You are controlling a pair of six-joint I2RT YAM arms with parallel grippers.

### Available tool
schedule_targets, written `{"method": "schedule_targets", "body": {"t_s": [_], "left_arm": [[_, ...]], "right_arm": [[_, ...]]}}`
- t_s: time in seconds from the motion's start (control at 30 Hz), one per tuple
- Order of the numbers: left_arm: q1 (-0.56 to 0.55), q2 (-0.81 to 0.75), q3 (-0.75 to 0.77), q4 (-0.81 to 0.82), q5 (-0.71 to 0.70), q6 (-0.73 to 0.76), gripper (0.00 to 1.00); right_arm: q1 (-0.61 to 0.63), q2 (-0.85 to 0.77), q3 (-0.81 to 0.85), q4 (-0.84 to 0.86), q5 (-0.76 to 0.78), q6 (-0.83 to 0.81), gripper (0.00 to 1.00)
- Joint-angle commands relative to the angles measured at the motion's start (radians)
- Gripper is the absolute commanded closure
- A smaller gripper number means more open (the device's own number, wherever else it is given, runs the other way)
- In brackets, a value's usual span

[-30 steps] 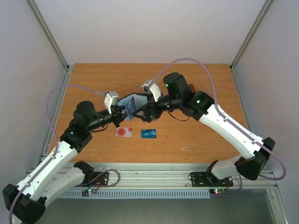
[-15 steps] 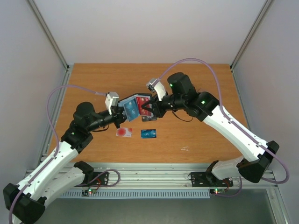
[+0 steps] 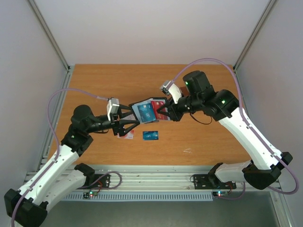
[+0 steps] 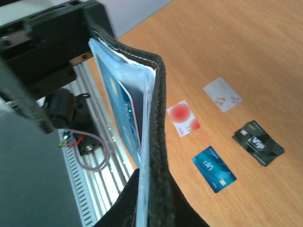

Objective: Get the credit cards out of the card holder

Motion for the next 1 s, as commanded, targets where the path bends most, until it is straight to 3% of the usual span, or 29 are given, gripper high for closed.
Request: {"method": "schedule_targets", "body": {"t_s": [0.0,0.17,0.4,0.47,0.57,0.63,0.73,0.8,0.9,0.97], "left_arm": [[0.003,0.012,0.008,0.022,0.008,0.023,0.21],[0.006,0.010,0.008,-0.008,-0.062,0.018,0.19],[-0.013,0.015,0.032,0.031,0.182,0.067,0.22],[-0.020,0.018,0.038,0.018,0.201,0.094,0.34],[-0.021,0.017,0.035,0.024,0.204,0.103,0.76],[-0.021,0.014,0.033,0.028,0.199,0.102,0.95],[-0.021,0.012,0.030,0.040,0.191,0.094,1.00],[-0.021,0.006,0.024,0.047,0.161,0.082,1.00],[-0.021,-0.008,0.018,0.024,0.000,0.033,1.00],[-0.019,-0.013,0.020,-0.027,-0.152,0.007,1.00]], "right_arm": [[0.000,0.012,0.060,-0.071,-0.160,-0.081,0.99],[0.001,-0.001,0.063,-0.074,-0.284,-0.121,0.99],[0.001,0.016,0.070,-0.072,-0.303,-0.126,0.99],[0.001,0.020,0.070,-0.063,-0.304,-0.125,0.99],[0.001,0.025,0.069,-0.049,-0.309,-0.122,0.98],[0.001,0.027,0.066,-0.046,-0.312,-0.120,0.97],[0.001,0.033,0.063,-0.044,-0.311,-0.115,0.89],[0.000,0.029,0.059,-0.038,-0.257,-0.102,0.77],[-0.003,0.002,0.034,-0.016,0.001,-0.056,0.54],[-0.045,-0.023,0.001,0.010,0.178,0.002,0.49]]}}
